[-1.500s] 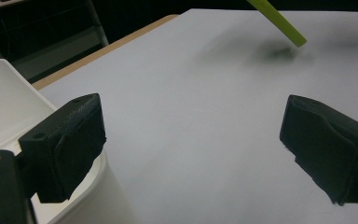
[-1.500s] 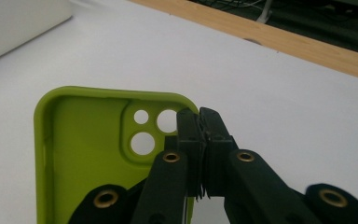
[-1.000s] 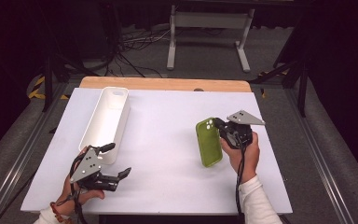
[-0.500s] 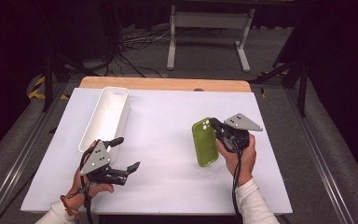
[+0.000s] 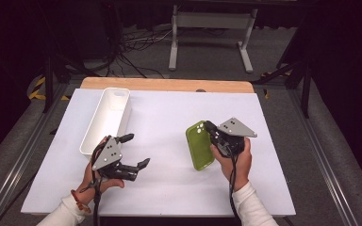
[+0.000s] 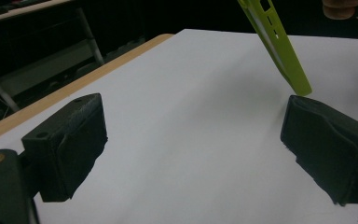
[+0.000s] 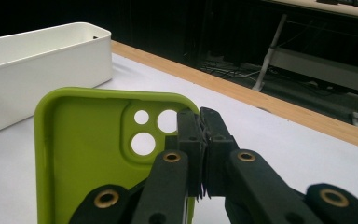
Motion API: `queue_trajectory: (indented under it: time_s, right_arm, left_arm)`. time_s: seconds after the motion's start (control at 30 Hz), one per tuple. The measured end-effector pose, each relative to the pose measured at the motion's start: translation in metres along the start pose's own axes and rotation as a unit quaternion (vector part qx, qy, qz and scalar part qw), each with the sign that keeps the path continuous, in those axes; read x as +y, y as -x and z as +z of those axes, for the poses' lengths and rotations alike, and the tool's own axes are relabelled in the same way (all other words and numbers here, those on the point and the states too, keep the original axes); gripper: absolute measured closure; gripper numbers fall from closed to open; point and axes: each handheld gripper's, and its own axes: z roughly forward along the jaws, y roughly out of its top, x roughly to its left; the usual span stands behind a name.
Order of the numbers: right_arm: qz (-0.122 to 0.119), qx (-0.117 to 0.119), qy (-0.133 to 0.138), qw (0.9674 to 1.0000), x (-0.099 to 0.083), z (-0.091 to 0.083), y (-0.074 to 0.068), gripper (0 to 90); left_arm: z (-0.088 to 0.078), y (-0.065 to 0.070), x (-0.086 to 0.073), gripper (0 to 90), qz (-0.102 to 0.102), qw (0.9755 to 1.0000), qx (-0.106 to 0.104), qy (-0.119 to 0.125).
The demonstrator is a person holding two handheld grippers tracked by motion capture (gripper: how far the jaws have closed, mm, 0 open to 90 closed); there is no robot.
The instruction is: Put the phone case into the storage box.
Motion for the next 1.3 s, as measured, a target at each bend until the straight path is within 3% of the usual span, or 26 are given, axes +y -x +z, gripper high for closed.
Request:
queue_trajectory:
  time_s: [0.1, 0.23, 0.3, 0.63, 0.8, 1.3]
  right_arm:
    - [-0.006, 0.003, 0.006, 1.0, 0.0, 0.001, -0.006, 88.4]
    - [-0.01, 0.002, 0.015, 0.9998, -0.001, 0.001, -0.014, 88.4]
    - [-0.013, 0.004, 0.018, 0.9997, -0.001, 0.001, -0.017, 88.4]
    - [-0.023, 0.008, 0.025, 0.9994, -0.002, 0.003, -0.029, 88.4]
    - [-0.027, 0.004, 0.034, 0.999, -0.003, 0.003, -0.034, 88.3]
    - [-0.039, -0.003, 0.057, 0.9976, -0.005, 0.0, -0.043, 88.3]
  left_arm:
    - [0.005, 0.002, 0.006, 8.8, 0.001, 0.9999, -0.01, 0.007]
    - [0.013, 0.006, 0.011, 10.2, -0.021, 0.9993, -0.027, 0.017]
    - [0.017, 0.008, 0.013, 11.4, -0.021, 0.9991, -0.033, 0.015]
    - [0.034, 0.017, 0.023, 14.6, -0.031, 0.9981, -0.049, 0.02]
    - [0.042, 0.021, 0.027, 16.4, -0.031, 0.9983, -0.046, 0.019]
    - [0.056, 0.025, 0.036, 43.1, -0.066, 0.9951, -0.068, 0.026]
